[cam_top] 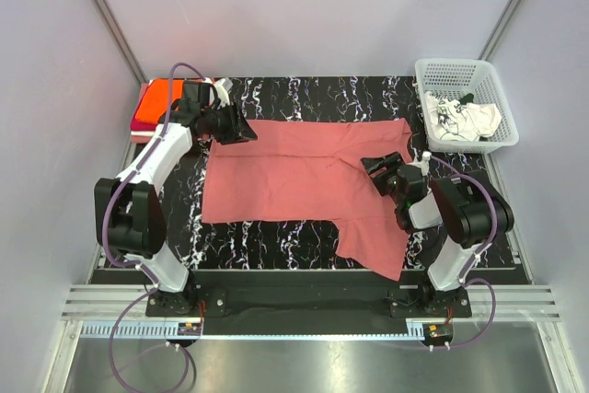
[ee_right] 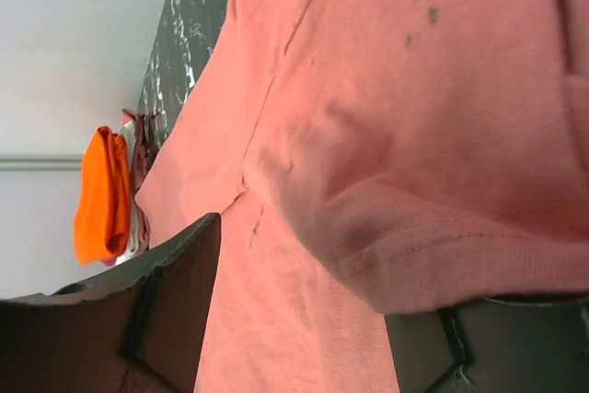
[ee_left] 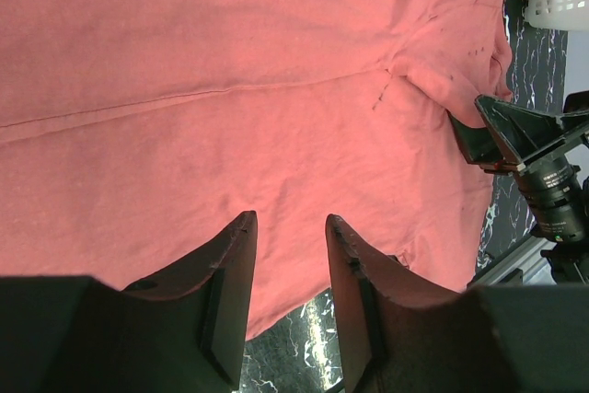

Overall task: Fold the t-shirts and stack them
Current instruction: Fold the tshirt

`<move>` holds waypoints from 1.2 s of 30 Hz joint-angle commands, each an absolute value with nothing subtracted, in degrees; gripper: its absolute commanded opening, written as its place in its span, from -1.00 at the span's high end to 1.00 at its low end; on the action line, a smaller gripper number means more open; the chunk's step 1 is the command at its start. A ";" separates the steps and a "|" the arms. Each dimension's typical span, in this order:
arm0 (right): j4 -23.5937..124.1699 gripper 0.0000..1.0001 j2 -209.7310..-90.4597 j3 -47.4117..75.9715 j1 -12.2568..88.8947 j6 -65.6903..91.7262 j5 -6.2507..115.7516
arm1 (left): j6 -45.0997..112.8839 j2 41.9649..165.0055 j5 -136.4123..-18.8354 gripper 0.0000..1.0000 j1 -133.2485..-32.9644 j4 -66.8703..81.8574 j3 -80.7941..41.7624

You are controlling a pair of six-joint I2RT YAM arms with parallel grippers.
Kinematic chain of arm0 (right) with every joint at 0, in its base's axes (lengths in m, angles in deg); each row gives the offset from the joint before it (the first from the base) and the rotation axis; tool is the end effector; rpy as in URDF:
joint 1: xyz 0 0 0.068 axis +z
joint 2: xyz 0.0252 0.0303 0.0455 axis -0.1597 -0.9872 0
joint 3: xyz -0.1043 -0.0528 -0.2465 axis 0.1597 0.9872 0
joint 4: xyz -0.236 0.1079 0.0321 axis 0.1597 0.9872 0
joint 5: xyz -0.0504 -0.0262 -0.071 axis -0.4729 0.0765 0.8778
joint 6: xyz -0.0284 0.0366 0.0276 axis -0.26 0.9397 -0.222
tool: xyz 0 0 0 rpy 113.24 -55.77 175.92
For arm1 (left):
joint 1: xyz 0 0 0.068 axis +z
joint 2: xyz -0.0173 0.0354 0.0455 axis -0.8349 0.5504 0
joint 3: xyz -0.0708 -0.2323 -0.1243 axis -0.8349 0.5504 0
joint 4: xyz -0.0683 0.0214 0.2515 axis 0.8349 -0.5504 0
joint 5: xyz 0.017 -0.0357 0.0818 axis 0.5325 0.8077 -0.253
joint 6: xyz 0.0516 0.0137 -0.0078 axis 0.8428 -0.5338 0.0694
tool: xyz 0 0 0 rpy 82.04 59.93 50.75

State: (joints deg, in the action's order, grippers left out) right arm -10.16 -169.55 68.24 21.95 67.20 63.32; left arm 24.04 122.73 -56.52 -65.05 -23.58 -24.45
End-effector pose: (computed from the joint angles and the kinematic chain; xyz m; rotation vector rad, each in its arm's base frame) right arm 0.2714 0.0610 0.1086 0.8263 1.8175 0.8416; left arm 0.3588 -0.0708 0.2837 -0.0224 2.4155 -0.8553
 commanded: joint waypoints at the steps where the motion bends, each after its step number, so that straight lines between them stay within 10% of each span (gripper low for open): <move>1: -15.79 -0.45 -169.48 68.28 22.29 64.57 62.03 | 24.82 119.93 -54.95 0.18 -65.13 -21.50 -24.95; 36: 32.38 -0.12 -137.03 64.87 23.52 65.95 63.80 | 24.11 119.66 -53.54 0.17 -65.22 -21.15 -24.78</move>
